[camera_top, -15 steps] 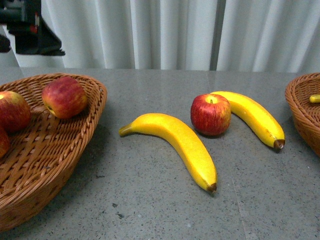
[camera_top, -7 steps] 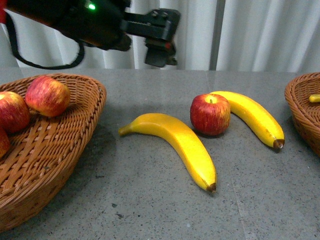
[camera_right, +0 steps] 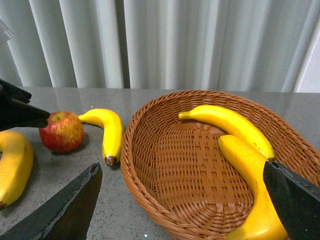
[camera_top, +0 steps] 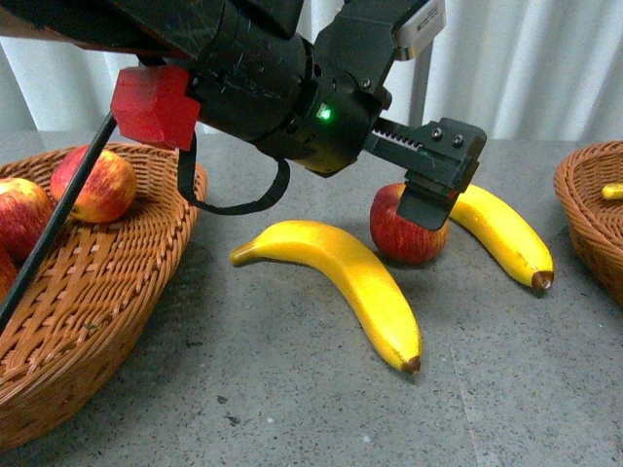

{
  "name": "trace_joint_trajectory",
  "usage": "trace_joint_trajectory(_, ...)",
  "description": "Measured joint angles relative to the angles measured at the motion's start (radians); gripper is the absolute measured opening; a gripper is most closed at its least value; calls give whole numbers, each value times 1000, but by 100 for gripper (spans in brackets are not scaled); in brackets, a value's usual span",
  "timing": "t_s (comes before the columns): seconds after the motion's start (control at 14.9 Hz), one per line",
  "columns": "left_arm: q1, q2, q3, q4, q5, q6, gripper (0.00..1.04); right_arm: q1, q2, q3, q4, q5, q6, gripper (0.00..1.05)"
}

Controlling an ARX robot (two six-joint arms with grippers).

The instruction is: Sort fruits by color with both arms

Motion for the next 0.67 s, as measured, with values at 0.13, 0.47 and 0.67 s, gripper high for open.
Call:
trace_joint_trajectory(0.13, 4, 23, 24, -11, 2, 24, 98, 0, 0, 0, 0, 0, 0, 98)
trace_joint_trajectory(0.47, -5, 111, 107, -14, 30, 56, 98, 0, 0, 0, 0, 0, 0, 98)
trace_joint_trajectory(0.67, -11, 159, 132, -1, 34, 59, 98, 0, 0, 0, 0, 0, 0, 98)
